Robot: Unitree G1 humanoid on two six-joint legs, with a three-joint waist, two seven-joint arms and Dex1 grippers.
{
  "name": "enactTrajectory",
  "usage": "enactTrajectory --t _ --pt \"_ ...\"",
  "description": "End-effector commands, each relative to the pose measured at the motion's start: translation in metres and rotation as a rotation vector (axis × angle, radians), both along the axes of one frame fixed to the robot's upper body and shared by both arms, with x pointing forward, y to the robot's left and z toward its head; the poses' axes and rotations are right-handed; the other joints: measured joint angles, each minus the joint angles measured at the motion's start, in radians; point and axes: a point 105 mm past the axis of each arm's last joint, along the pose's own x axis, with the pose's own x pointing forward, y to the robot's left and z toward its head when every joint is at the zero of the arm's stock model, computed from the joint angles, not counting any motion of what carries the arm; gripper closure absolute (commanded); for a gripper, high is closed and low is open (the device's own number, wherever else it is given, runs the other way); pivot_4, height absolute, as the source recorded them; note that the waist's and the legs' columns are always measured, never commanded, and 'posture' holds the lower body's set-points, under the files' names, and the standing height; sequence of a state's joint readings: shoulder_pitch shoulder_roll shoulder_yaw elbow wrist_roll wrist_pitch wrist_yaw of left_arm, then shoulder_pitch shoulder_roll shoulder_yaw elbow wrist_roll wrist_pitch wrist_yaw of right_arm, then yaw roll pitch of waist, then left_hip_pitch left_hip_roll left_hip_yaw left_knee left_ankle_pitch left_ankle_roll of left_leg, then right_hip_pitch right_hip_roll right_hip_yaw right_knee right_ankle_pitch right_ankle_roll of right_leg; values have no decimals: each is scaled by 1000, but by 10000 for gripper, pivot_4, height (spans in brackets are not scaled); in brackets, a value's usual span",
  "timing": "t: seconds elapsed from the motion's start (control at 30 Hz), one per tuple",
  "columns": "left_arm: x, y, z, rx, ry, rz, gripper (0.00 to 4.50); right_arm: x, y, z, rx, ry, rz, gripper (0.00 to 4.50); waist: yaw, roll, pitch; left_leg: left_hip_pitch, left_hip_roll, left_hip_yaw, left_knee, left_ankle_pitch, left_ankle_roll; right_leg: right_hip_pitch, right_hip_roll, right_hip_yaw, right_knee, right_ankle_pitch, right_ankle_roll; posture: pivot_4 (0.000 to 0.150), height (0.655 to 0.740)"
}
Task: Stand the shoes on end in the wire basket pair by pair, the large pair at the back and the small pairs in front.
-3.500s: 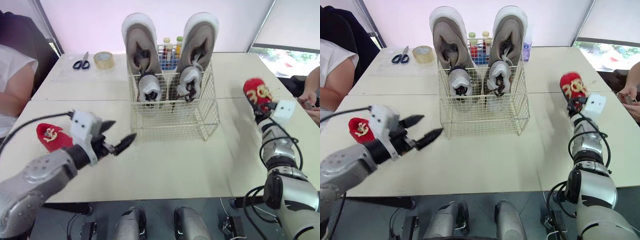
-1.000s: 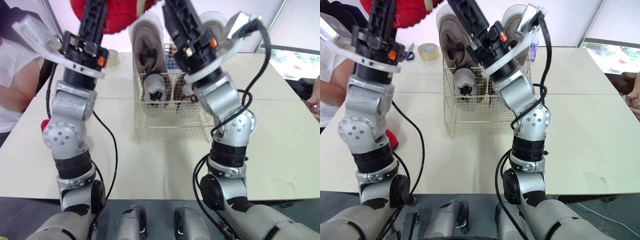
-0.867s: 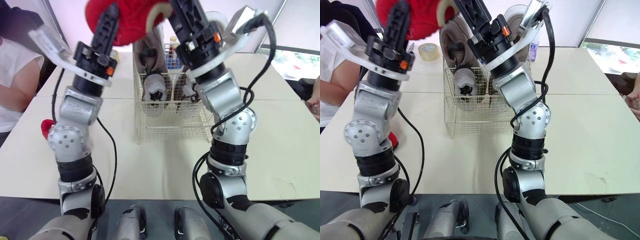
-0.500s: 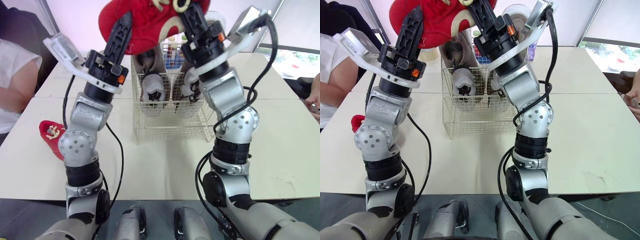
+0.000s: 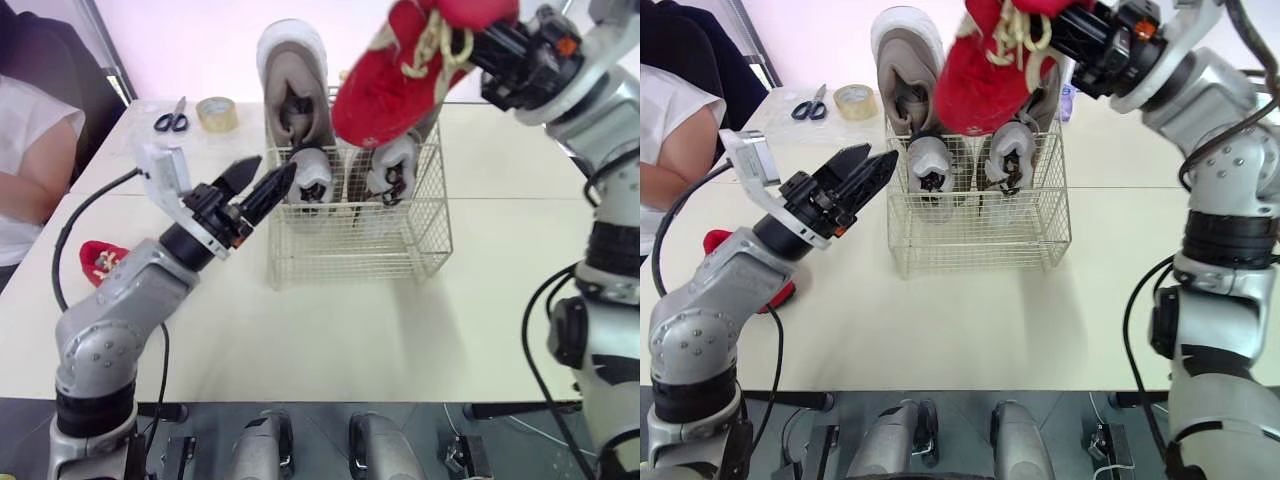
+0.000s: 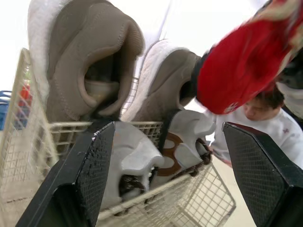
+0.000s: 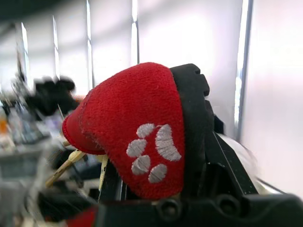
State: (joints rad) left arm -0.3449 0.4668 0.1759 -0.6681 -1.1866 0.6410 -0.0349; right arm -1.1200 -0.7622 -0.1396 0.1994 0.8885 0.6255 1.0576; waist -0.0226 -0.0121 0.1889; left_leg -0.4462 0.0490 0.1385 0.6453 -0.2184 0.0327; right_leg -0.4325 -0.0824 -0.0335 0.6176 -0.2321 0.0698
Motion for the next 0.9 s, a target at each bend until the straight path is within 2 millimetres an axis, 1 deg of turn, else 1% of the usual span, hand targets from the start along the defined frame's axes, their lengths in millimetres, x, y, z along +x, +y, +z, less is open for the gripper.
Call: enactTrajectory --t 0.03,0.13,0.23,0.3,0.37,0.5,0.63,0.73,0.9 --pt "-11 1 -4 16 -12 49 7994 -9 -6 1 -119 -40 34 39253 0 0 0 0 0 0 -1 0 0 0 0 0 0 0 0 1500 7400" --pt "-12 7 -14 67 9 84 7994 -8 -10 -15 -198 4 26 39253 5 0 0 0 1 0 -2 0 -1 -2 1 0 1 0 0 1500 7400" --pt "-14 11 -20 97 29 79 7994 -11 -11 -27 -212 54 58 39253 6 0 0 0 1 -1 -2 0 -1 -2 0 0 1 0 0 1500 7400" --pt "-15 15 -22 87 45 73 7994 -15 -14 -36 -220 104 86 39253 7 0 0 -1 1 0 -1 0 -2 -2 -2 0 0 0 -1 1500 7400" --pt "-14 19 -23 84 55 67 7994 -13 -18 -45 -225 141 72 39253 8 0 0 -2 0 0 -1 0 -1 -3 -5 -1 -1 1 -2 1500 7400" --pt "-10 24 -19 69 59 59 7994 -16 -17 -58 -264 164 78 39253 9 0 0 -6 -1 1 -1 0 -1 -5 -7 -1 -3 2 -3 1500 7400" --pt "-5 27 -14 44 59 54 7994 0 -22 -82 -361 149 -25 39253 9 0 0 -9 -1 1 -1 0 -1 -9 -6 -2 -2 2 -3 1500 7400" --pt "-4 30 -13 17 67 48 7994 7 -27 -87 -373 133 -65 39253 8 0 0 -9 -1 1 -1 0 -1 -9 -6 -3 -2 2 -3 1500 7400" --pt "-5 34 -10 -7 77 44 7994 4 -30 -80 -359 111 -51 39253 8 1 0 -10 -1 1 1 0 -1 -9 -6 -5 -2 2 -3 1500 7400"
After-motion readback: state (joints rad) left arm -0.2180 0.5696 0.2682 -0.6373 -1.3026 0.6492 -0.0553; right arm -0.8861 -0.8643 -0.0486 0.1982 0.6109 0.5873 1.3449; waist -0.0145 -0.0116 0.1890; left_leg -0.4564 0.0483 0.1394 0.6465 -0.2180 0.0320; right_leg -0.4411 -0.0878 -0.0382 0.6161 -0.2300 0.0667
